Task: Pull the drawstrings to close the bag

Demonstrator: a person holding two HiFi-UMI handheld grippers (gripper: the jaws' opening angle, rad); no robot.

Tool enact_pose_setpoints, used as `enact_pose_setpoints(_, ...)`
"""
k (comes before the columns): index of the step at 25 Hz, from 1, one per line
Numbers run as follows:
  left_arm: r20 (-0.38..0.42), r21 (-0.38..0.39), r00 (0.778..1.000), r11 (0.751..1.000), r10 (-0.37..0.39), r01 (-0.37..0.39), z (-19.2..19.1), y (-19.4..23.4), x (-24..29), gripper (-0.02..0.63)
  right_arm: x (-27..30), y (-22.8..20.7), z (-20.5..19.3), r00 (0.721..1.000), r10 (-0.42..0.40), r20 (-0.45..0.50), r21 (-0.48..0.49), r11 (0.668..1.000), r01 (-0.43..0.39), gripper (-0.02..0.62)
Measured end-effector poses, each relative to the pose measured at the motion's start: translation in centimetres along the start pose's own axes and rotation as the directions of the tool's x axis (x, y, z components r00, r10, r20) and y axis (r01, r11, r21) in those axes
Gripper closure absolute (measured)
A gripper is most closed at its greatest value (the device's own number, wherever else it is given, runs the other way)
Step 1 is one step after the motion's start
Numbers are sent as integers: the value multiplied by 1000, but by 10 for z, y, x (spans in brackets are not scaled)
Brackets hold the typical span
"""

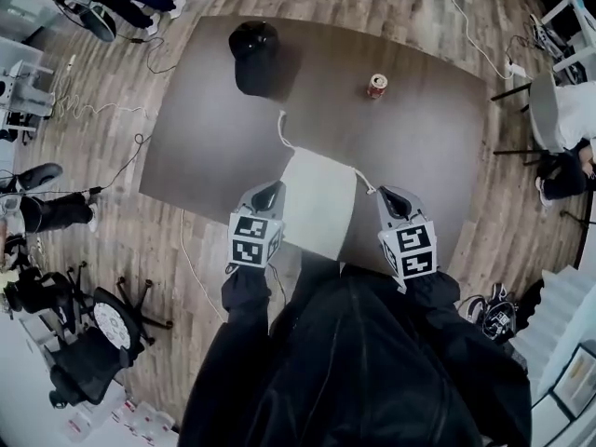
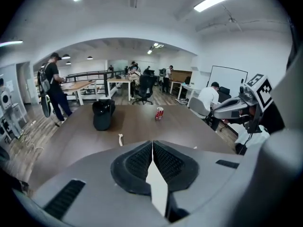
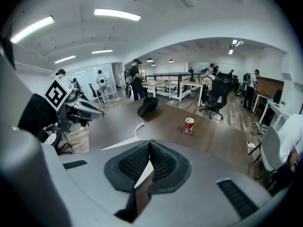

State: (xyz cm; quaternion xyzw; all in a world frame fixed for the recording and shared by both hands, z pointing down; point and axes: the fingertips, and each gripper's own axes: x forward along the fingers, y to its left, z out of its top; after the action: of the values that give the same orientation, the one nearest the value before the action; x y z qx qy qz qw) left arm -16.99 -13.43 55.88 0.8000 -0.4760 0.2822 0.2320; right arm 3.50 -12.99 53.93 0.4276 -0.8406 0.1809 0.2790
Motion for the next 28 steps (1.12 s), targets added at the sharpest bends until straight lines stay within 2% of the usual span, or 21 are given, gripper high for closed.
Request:
enact_pose_setpoints(3,-95,108,992,990,-78,89,-19,18,34,572,34,-3,-30,995,20,-103,11,1000,-19,572)
enact_pose_setpoints(7,-199,226,970,956,-142,186,-33,48,87,572,77,-17,-60,979,18,-203,19,1000,-15,572)
enact_pose_setpoints(13,-310,301,932,910,-188,284,-51,79,150,571,126,-26,-87,956,21,-292,35,999,-12,572)
enact_pose_setpoints(16,-357,347,911,876,-206,334,-60,81,170,571,144,-28,-100,944,31,-329,40,999,-19,572)
enact_pose_setpoints(19,-415,432,886,813,-206,391,-69,84,188,566,156,-31,-116,928,42,-370,39,999,-30,571)
enact_pose_setpoints(21,-454,500,867,746,-206,439,-74,85,198,513,163,-32,-124,918,54,-392,36,998,-43,556)
enact_pose_setpoints(24,-507,573,835,639,-214,512,-81,85,208,468,170,-29,-138,894,80,-441,19,997,-80,489)
enact_pose_setpoints(28,-561,610,798,543,-220,578,-86,85,221,451,176,-30,-155,858,84,-507,-43,992,-122,457)
